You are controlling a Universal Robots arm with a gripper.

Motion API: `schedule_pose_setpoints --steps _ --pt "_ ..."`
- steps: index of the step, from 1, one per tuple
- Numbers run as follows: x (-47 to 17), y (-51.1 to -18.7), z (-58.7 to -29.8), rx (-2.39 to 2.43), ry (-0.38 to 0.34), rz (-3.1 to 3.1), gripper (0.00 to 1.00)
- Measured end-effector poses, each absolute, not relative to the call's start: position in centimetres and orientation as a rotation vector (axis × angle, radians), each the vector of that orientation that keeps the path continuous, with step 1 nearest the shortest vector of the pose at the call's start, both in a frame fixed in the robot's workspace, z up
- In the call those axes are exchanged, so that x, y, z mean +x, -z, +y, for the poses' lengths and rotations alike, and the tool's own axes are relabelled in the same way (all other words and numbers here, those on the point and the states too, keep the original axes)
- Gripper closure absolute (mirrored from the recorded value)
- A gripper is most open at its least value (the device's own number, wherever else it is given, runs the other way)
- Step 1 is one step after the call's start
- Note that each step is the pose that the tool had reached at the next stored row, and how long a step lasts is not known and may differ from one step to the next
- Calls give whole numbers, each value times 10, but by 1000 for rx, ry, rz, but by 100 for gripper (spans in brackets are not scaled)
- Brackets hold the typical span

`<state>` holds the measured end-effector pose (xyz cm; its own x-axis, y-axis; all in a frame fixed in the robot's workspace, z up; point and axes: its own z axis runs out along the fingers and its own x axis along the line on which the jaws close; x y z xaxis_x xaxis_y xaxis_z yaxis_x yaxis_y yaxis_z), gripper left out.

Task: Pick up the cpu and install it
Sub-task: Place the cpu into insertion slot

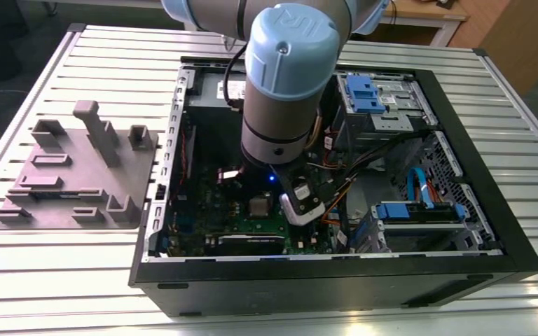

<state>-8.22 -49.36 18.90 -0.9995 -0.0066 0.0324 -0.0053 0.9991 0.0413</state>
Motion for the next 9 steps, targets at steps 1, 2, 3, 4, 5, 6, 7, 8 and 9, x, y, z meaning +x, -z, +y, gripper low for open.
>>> schedule_pose_setpoints --steps 1,2,3,4,5,6,7,8,9 --pt "-82 -189 -494 9 64 -3108 53" --pt "-82 -188 -494 9 64 -3108 53" --pt "-82 -188 -493 9 65 -3108 53" --pt "-82 -188 -493 9 65 -3109 53" --pt "-82 -188 -493 9 65 -3109 53" --pt "-82 -188 -493 9 65 -3109 53" --pt "-82 -188 -493 9 65 -3109 53" --pt "-82 -188 -493 9 65 -3109 53" --pt "-82 -188 -493 9 65 -3109 53"
